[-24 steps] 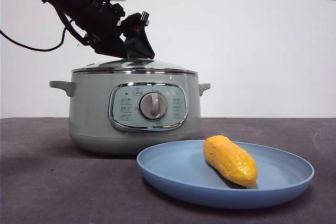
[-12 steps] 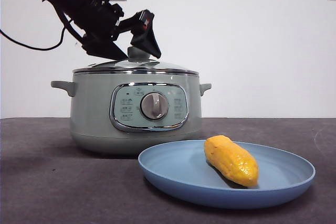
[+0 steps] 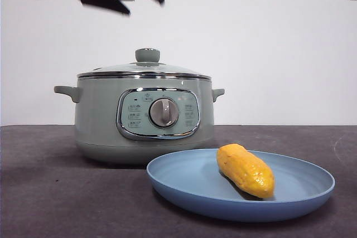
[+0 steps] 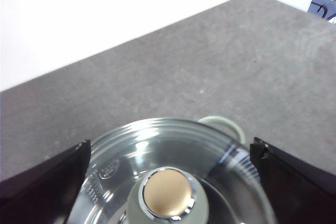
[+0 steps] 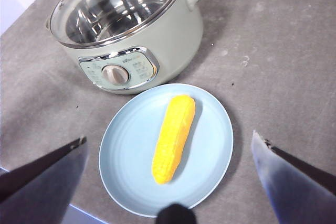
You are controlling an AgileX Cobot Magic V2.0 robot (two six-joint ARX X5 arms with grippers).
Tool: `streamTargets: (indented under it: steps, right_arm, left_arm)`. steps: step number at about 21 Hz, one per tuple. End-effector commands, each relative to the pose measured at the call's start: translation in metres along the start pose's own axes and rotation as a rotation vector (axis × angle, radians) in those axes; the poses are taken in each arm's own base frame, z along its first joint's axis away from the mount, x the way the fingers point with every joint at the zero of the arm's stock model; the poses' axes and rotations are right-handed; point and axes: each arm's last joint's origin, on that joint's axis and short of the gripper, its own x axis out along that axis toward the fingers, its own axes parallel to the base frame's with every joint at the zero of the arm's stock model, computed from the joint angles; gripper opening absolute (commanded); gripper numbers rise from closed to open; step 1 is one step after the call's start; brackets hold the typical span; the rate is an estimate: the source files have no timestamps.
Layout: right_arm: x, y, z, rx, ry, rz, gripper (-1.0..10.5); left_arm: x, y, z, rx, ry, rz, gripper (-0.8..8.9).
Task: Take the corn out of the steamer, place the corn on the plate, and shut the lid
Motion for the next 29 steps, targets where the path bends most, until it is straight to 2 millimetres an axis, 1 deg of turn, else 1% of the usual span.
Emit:
streamTargets:
  steps: [1, 4, 8, 10, 14, 18, 24, 25, 26, 29]
  right_arm:
    - [0.001, 0.000, -0.001, -0.040, 0.002, 0.003, 5.6]
    - [0.001, 0.000, -0.001, -0.060, 0.002, 0.003, 5.6]
    - [0.001, 0.000, -0.001, -0.086, 0.003, 0.003, 5.6]
    - [0.001, 0.000, -0.001, -0.096, 0.007, 0.012, 5.6]
    - [0.001, 0.000, -0.003, -0.113, 0.024, 0.025, 5.6]
    - [0.001, 0.000, -0.006, -0.133, 0.062, 0.041, 5.6]
    - [0.001, -0.001, -0.009, -0.141, 0.095, 0.032, 5.5]
    - [0.001, -0.001, -0.009, -0.141, 0.095, 0.031, 5.1]
    - [0.001, -0.001, -0.009, -0.141, 0.097, 0.031, 4.4]
    - [0.001, -0.001, -0.009, -0.141, 0.097, 0.031, 1.4]
  left_arm:
    - [-0.022, -0.004, 0.010, -0.014, 0.069, -0.014, 5.02]
    - [-0.051, -0.010, 0.021, -0.038, 0.163, -0.023, 5.02]
    - [-0.086, -0.017, 0.029, -0.091, 0.277, -0.037, 5.01]
    - [-0.101, -0.022, 0.029, -0.109, 0.331, -0.066, 5.01]
    - [-0.126, -0.031, 0.022, -0.146, 0.416, -0.154, 5.01]
    - [-0.140, -0.036, 0.014, -0.163, 0.494, -0.182, 5.01]
    - [-0.144, -0.038, 0.009, -0.159, 0.561, -0.196, 4.87]
    - [-0.145, -0.038, 0.009, -0.152, 0.559, -0.199, 4.41]
    - [-0.145, -0.038, 0.009, -0.146, 0.559, -0.201, 3.54]
    - [-0.144, -0.038, 0.009, -0.141, 0.557, -0.202, 0.54]
